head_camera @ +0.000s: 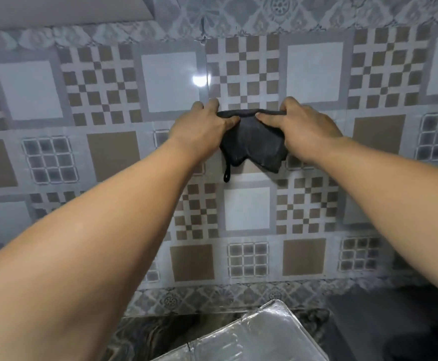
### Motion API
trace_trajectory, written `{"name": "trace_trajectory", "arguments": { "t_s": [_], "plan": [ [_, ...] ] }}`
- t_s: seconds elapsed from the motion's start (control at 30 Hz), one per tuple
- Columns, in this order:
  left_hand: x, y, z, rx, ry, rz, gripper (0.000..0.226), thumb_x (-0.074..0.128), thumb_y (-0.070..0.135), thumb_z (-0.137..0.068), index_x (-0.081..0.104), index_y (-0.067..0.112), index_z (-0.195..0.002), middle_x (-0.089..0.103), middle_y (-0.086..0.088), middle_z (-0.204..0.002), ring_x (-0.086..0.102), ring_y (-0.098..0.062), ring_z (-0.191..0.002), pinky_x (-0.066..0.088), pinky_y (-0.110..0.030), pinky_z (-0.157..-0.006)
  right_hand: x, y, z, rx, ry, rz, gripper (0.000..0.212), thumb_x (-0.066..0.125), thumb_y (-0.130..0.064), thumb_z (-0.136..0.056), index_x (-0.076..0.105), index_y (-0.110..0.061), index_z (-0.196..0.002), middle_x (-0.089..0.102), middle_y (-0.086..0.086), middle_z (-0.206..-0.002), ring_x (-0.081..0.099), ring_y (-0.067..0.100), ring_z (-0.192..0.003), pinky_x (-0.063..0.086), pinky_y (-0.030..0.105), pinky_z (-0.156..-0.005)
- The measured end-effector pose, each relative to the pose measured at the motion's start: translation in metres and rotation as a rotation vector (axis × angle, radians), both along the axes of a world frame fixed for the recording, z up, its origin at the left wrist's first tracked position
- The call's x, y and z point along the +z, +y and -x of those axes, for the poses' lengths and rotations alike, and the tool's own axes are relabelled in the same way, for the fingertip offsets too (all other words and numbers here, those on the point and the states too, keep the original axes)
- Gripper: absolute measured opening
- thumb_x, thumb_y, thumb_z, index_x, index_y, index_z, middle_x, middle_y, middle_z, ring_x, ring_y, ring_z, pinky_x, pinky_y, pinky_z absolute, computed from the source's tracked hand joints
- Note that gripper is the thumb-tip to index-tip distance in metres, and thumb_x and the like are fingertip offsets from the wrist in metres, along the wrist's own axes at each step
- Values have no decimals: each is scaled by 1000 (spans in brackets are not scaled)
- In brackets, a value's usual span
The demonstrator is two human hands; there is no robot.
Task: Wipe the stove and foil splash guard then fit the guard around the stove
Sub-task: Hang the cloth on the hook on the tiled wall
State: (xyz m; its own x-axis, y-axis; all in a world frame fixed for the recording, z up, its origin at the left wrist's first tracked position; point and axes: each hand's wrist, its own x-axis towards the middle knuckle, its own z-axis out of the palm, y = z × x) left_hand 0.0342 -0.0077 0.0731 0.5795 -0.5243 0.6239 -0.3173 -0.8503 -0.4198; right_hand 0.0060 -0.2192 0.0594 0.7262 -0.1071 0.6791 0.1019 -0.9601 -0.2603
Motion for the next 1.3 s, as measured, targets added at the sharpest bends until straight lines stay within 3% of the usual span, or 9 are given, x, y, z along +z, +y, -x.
{"name": "trace_trajectory", "arguments": {
  "t_s": [0.13, 0.27, 0.33, 0.4, 0.47, 0.67, 0.83, 1.03, 1.3],
  "plan": [
    [-2, -2, -25, 53, 28, 40, 51, 46, 34, -102, 30, 44, -150, 43, -14, -127, 44, -37, -119, 50, -50, -91, 2, 4, -19, -59, 42, 63, 82, 22, -83, -82, 41, -20, -131, 53, 12, -111, 51, 31, -93, 34, 37, -63],
    [-11, -3, -41, -3, 161, 201, 50, 41, 29, -104, 31, 47, -149, 43, -12, -126, 44, -39, -121, 47, -51, -96, -2, -1, -33, -99, 146, 140, 147, -22, -99, -26, 34, -38, -147, 48, 13, -125, 48, 40, -113, 31, 39, -74],
    [-17, -4, -45, -70, 235, 315, 50, 37, 25, -104, 32, 47, -149, 42, -12, -127, 44, -40, -123, 44, -46, -99, -6, -2, -31, -92, 187, 159, 105, -3, -96, -60, 30, -48, -146, 46, 11, -120, 48, 40, -110, 32, 39, -73],
    [-23, -4, -46, -132, 291, 416, 51, 34, 22, -103, 37, 48, -146, 43, -11, -129, 44, -41, -124, 43, -44, -101, -13, -2, -28, -68, 175, 256, 48, 29, -52, -98, 21, -59, -145, 40, 5, -110, 49, 37, -104, 36, 38, -73],
    [-29, -6, -46, -160, 352, 488, 55, 35, 16, -100, 40, 48, -144, 46, -11, -131, 48, -40, -123, 45, -45, -101, -22, 0, -26, -9, 205, 227, 56, 34, -31, -100, 18, -65, -142, 38, 1, -104, 50, 33, -99, 40, 39, -73],
    [-53, -14, -37, -159, 485, 560, 75, 38, 3, -92, 31, 52, -147, 44, -11, -134, 51, -40, -118, 48, -50, -98, -49, 12, -27, 24, 302, 144, 74, 41, -20, -97, 4, -68, -140, 42, 4, -118, 45, 34, -109, 46, 49, -87],
    [-59, -10, -23, -176, 473, 623, 62, 44, 17, -98, 26, 41, -153, 38, -10, -136, 49, -37, -120, 43, -36, -102, -54, 12, -17, 4, 299, 65, 59, 34, -44, -100, 2, -54, -149, 35, 8, -146, 27, 35, -137, 37, 55, -103],
    [-66, 13, 9, -142, 468, 623, 62, 50, 36, -96, 26, 39, -153, 27, -8, -157, 35, -34, -139, 37, -48, -112, -56, 9, 23, 16, 298, 11, 55, 27, -52, -101, 4, -50, -150, 30, 6, -154, 27, 36, -140, 33, 54, -106],
    [-92, 40, 93, -72, 516, 712, 62, 50, 36, -96, 28, 39, -153, 29, -9, -158, 33, -32, -143, 34, -45, -113, -93, 6, 96, 88, 382, -84, 56, 28, -50, -100, 7, -48, -152, 26, 4, -158, 29, 33, -142, 31, 52, -111]
  ]
}}
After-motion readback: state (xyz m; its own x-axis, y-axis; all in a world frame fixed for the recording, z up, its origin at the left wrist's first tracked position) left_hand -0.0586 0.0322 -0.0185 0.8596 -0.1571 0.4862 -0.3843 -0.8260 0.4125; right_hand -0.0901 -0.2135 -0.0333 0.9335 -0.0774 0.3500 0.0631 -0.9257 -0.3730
